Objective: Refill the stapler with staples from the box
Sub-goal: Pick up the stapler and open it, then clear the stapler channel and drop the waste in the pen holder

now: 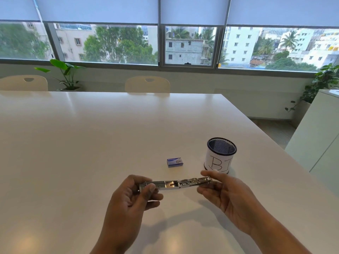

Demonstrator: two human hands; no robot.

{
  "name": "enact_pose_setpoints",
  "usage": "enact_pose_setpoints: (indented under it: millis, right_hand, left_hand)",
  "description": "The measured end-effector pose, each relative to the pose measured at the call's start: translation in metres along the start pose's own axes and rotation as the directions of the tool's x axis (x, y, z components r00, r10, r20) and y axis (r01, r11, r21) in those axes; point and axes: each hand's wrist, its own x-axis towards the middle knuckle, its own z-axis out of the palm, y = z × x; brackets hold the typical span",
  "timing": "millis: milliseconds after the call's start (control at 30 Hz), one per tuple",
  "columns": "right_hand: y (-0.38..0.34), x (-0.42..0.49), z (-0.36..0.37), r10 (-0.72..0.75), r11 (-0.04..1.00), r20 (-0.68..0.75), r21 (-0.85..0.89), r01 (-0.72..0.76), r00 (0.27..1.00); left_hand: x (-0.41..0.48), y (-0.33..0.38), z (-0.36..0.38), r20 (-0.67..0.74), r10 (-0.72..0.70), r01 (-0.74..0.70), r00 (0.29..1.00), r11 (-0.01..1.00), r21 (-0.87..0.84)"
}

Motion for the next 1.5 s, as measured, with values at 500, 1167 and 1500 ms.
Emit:
enact_pose_setpoints:
  millis: [500,1167,1500]
  right_hand:
    - [0.0,-0.009,-0.001,-0.114,0.983,0.134,-0.125,0.131,0.984]
    - [0.025,0.004,0.022,-0.591,0.409,0.07,-0.833,0.374,0.804]
    - [0.032,-0.003,0.025,-0.726,0.093,0.312,-0.839,0.537,0.613]
  left_hand:
    - [0.019,0.018,-0.008,0.261,-0.205,0.013,0.943,0.809,0.588]
    - [0.006,-0.02,0.069,0.49,-0.585,0.75,0.647,0.603,-0.27]
    - [0.006,-0.032,0.055,0.447,-0.46,0.598,0.767,0.764,-0.242]
